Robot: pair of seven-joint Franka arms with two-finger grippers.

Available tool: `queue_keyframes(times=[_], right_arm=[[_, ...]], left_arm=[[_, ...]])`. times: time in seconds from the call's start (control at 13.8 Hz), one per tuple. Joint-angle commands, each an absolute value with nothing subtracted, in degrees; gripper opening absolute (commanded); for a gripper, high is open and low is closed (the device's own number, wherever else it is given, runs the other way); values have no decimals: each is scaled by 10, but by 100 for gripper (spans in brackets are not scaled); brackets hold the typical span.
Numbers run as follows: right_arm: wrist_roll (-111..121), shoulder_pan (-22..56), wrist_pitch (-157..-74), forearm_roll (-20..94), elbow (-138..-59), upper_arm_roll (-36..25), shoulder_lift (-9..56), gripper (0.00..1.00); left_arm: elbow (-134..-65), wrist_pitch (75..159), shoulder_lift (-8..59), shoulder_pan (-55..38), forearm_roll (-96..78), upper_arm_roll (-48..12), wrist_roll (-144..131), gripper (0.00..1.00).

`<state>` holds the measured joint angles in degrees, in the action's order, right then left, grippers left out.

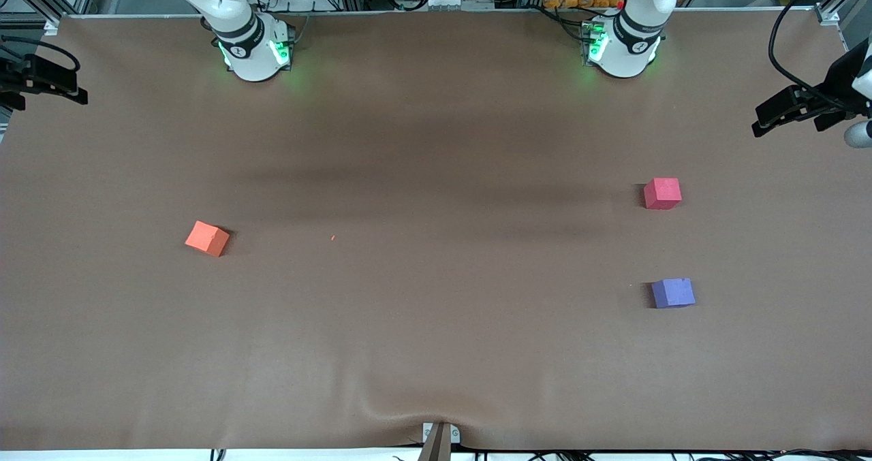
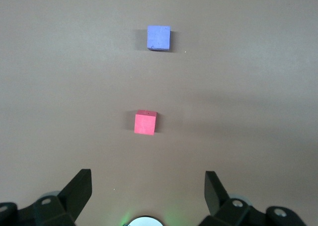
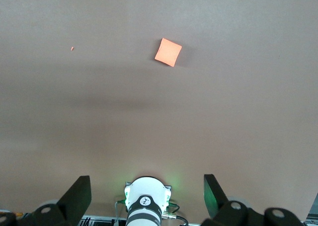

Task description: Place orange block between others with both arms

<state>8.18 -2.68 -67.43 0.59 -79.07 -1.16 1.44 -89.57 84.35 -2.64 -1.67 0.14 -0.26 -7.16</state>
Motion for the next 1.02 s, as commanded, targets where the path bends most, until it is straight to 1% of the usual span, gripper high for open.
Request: queue_keyframes(times=[0.0,0.29,0.44,0.58,0.73,0.87,0.94], right_arm=[[76,-22,-677,-4,-812,-12,-4,100],[76,-22,-680,-4,-812,-11,-3,100],[76,-22,-700,-4,-814,-11,7,100],[83,-23,-750,-3,-826,-10,45,100],[96,-23,-790,-3,-829,-10,101,100],[86,-28,-883,-3,-855,-11,151,100],[85,-32,-915,2,-872,-11,171,100]], left_arm=[[-887,834,-30,-16,1,-2,-72,100],[-885,835,-20,-15,11,-3,-68,100],[-890,835,-12,-15,9,-2,-69,100],[-893,836,-8,-15,9,-3,-68,100],[-896,838,-7,-15,9,-2,-69,100],[-900,838,-5,-15,9,-2,-69,100],[-901,839,-5,-15,9,-2,-69,100]])
